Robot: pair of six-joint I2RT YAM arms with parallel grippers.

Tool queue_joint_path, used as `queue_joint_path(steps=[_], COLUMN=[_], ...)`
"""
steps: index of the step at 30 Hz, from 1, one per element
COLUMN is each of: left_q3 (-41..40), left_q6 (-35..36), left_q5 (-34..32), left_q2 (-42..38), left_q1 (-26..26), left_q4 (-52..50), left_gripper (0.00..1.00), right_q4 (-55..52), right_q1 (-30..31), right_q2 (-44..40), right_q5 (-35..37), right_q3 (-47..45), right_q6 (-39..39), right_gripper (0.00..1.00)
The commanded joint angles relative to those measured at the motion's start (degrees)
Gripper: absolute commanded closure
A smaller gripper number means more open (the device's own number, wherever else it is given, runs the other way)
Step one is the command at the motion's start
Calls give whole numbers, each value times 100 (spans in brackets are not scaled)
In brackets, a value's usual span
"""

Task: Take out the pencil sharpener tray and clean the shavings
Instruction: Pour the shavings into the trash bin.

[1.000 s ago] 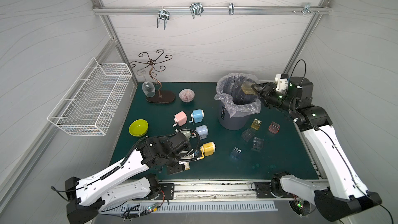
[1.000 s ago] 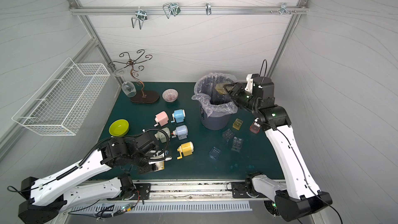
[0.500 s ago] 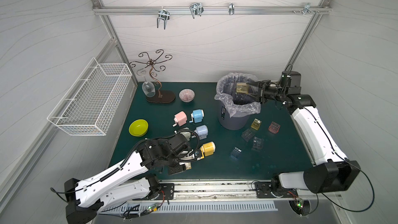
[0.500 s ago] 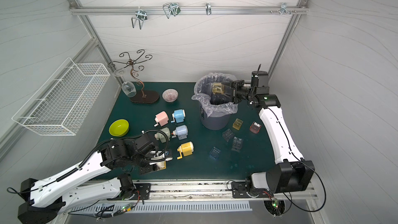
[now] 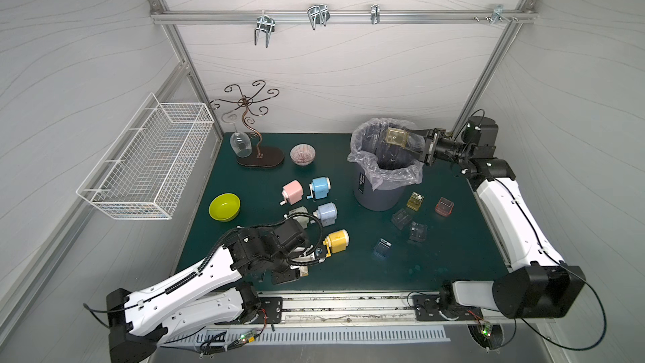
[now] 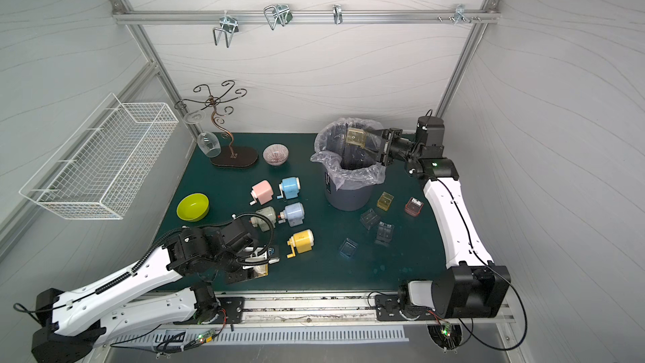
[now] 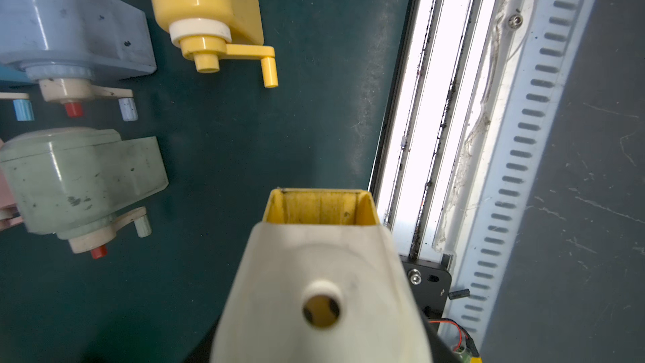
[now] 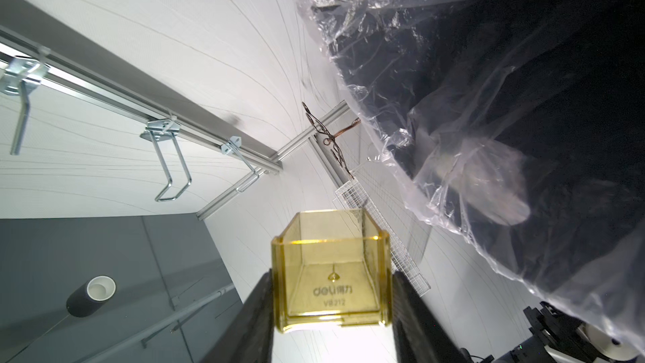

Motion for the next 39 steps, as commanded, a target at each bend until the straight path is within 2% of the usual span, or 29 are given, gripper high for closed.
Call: queue_joint_path(steps=[1,2,3,6,7,8,9,10,12,13,14,15,16,18,19,20,21,22,24,25,26,27,28,29,30,31,32,33,39], left_q3=[-34,-39,-31,-48,-33,-3,49,93,60,49,76,128,152,88,69,90,130,153,52,21,34,80,79,19,-49,-67,-57,-70,-165], left_q6=[145,170,176,221,270,317,346,360,410,474,520,544,558,603,653,700,716,721,798,852,879,879,877,907,976,1036,1075,1114,1380], left_q5=[-101,-101,-101,-18,-7,-2,2,11,60,81,83,79,104,190,196,181,159,187,262,226,161,127,148,154,106,39,-58,-122,-67], left_q2=[61,92,130,179,199,236,281,336,378,404,465,533,576,601,621,655,695,715,681,689,712,748,751,734,725,737,771,801,1321], left_q1=[6,11,23,92,107,118,131,155,232,252,280,304,340,452,464,473,486,514,619,620,626,640,682,725,740,745,750,798,1071], left_q4=[225,281,306,388,443,489,496,479,528,571,604,586,559,594,635,664,659,639,753,832,886,909,928,1012,1114,1186,1270,1367,1644], left_gripper=[100,100,100,100,100,100,100,100,100,100,100,100,100,100,100,100,100,100,100,100,100,100,100,100,100,100,100,100,100], right_q4=[224,1014,1977,982,876,1177,2868,3509,938,371,414,2157,2875,210,-43,535,2897,3565,-92,-798,-117,1604,1212,-314,-1173,-1675,-1840,-1799,-1484], right_q1=[-200,-202,-139,-96,-226,-279,-210,-103,-97,-210,-300,-251,-181,-199,-328,-383,-274,-153,-166,-314,-339,-259,-152,-67,-82,-159,-221,-212,-74], right_q2=[251,321,176,-69,184,398,360,129,-101,107,377,346,132,-180,18,240,179,-29,-115,158,315,123,-150,-356,-318,-209,-132,-209,-1509], right_q5=[-728,-971,-793,-231,-625,-1142,-1033,-584,-188,-393,-1141,-1177,-811,-100,-369,-1241,-1139,-757,-299,-729,-1445,-1394,-888,-187,77,-106,-433,-405,1432], right_q3=[55,-175,-393,-48,-88,-302,-708,-806,-64,113,0,-365,-509,8,-41,-365,-860,-961,8,130,-112,-434,-377,33,370,575,663,611,-32], right_q6=[146,627,982,61,156,711,1679,1759,65,-310,198,1073,1156,-565,-704,136,1277,1324,-1207,-1490,-864,-161,-588,-1738,-2612,-3139,-3439,-3653,-5109], right_gripper=[100,100,100,100,100,100,100,100,100,100,100,100,100,100,100,100,100,100,100,100,100,100,100,100,100,100,100,100,100])
